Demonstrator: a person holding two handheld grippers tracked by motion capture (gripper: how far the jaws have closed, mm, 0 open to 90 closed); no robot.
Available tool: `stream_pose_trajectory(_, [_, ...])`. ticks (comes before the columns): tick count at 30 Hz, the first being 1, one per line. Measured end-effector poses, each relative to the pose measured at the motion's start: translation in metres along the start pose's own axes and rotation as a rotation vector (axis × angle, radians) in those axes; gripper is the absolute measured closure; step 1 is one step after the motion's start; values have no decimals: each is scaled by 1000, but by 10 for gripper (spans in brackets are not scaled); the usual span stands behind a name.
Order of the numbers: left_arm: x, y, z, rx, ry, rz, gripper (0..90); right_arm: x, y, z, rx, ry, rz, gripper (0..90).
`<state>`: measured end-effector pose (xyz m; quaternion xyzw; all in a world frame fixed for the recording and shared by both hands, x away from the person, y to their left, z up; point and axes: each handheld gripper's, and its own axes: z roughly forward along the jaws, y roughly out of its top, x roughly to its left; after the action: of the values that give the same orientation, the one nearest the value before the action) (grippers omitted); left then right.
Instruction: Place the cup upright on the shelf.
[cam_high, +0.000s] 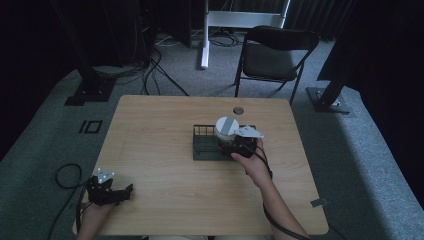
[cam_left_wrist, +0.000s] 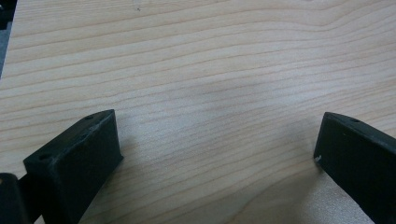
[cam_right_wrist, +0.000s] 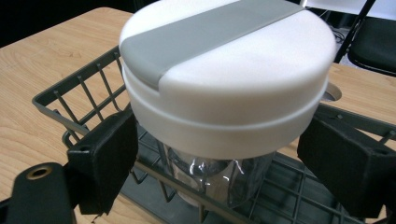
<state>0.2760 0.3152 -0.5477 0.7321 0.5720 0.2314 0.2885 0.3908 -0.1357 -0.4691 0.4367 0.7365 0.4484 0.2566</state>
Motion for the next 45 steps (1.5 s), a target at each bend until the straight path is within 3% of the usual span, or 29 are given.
stream_pose_trajectory(27, [0,0,0,0,0,0,6,-6,-17,-38,-43,21,3,123])
stream_pose_trajectory(31, [0,0,0,0,0,0,6,-9,-23,-44,-47,32,13,123])
stream_pose_trajectory(45, [0,0,0,0,0,0,6,-26,-44,-66,-55,2,22,123])
